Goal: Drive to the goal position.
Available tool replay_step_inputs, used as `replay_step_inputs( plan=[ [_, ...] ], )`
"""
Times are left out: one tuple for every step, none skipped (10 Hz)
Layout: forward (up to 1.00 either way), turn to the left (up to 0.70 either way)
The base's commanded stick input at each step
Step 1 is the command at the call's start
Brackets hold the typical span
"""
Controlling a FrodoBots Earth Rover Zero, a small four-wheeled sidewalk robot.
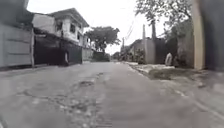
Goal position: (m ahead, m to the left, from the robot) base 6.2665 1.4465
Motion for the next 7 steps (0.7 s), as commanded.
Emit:
replay_step_inputs(
  plan=[
    [1.0, 0.0],
    [1.0, 0.0],
    [1.0, 0.0],
    [1.0, 0.0],
    [1.0, 0.0],
    [1.0, 0.0],
    [1.0, 0.0]
  ],
)
